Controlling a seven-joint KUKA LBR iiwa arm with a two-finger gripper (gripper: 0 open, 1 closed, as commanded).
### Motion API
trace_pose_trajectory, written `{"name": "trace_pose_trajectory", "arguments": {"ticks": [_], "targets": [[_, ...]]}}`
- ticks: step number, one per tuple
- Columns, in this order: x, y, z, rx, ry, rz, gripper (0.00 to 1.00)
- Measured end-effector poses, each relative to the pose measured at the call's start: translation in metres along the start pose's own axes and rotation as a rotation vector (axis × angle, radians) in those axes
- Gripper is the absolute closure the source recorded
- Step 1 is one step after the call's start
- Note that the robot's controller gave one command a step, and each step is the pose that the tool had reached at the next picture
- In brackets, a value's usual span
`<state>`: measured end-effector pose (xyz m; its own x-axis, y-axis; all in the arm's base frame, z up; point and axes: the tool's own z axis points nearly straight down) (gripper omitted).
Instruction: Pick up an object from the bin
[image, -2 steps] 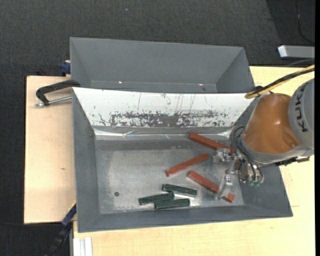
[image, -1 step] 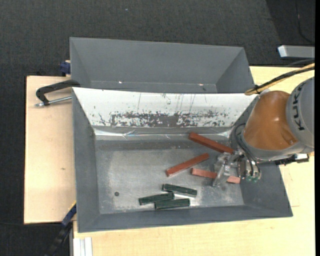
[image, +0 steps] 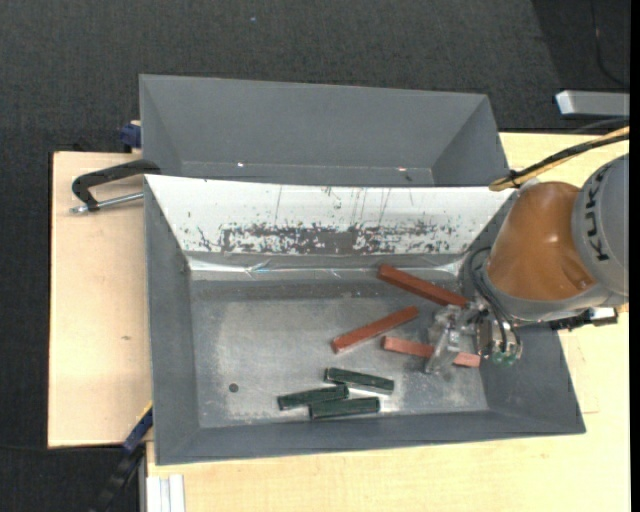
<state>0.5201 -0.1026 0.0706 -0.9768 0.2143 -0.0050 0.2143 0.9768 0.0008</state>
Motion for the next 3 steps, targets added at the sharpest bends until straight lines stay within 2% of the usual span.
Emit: {"name": "trace_pose_trajectory", "arguments": {"ticks": [1,2,3], "targets": [[-0.008,-0.004,-0.123,0.000,0.000,0.010,1.00],[-0.008,-0.004,-0.123,0.000,0.000,0.009,1.00],[-0.010,-0.005,-0.136,0.000,0.006,-0.055,1.00]]}}
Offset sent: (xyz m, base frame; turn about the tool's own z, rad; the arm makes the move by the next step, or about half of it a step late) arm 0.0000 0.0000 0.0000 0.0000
